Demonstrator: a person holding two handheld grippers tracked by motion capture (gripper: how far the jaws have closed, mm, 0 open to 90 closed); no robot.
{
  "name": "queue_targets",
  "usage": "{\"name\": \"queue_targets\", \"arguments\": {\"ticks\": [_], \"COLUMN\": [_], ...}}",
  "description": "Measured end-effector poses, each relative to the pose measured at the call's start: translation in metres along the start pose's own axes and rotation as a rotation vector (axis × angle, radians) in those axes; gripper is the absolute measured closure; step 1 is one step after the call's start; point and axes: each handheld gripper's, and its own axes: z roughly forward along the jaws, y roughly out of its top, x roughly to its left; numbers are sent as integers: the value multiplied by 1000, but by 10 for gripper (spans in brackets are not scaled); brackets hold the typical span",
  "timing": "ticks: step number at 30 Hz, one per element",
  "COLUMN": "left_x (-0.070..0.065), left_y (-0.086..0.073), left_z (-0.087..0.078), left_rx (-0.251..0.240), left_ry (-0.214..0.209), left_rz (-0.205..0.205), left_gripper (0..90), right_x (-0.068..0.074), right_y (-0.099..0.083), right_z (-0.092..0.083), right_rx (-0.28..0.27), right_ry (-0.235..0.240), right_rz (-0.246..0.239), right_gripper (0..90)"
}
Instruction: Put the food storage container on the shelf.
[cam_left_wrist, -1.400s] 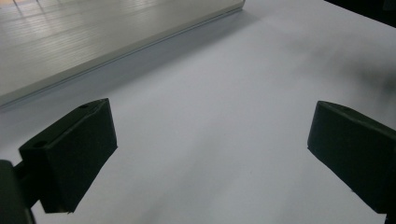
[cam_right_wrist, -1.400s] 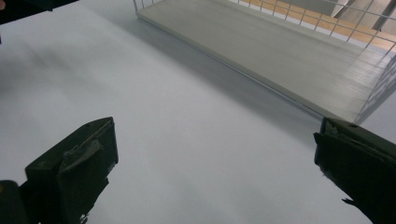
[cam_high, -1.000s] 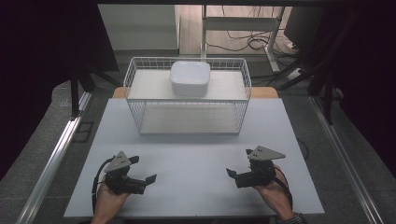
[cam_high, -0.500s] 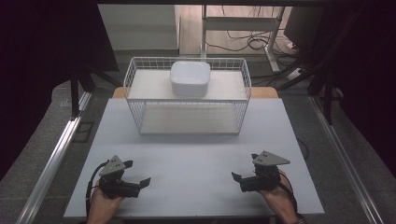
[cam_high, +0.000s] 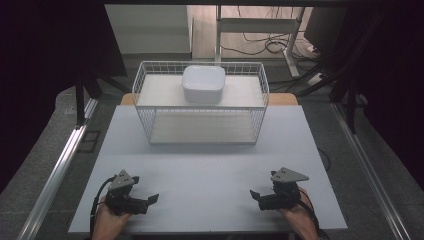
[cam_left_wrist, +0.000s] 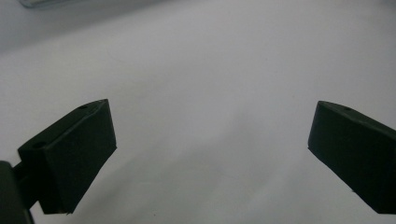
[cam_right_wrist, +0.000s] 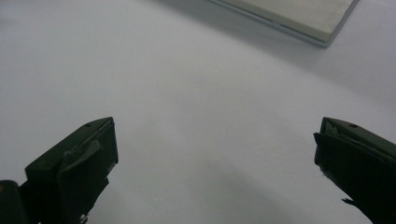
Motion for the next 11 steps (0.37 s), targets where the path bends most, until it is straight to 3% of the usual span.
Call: {"name": "queue_targets", "arguments": {"ticks": [6, 11], "left_x": [-1, -1], "left_y": [-1, -1], "left_z": [5, 6], "left_rx": [43, 49], "left_ry": [-4, 5], "left_rz": [6, 5], "left_gripper": [5, 2], "right_x": [-6, -8], "right_y": [-5, -7], "right_z": [5, 7], "right_rx": [33, 48], "right_ry": [28, 28], "right_rz": [43, 44], "right_gripper": [0, 0]}}
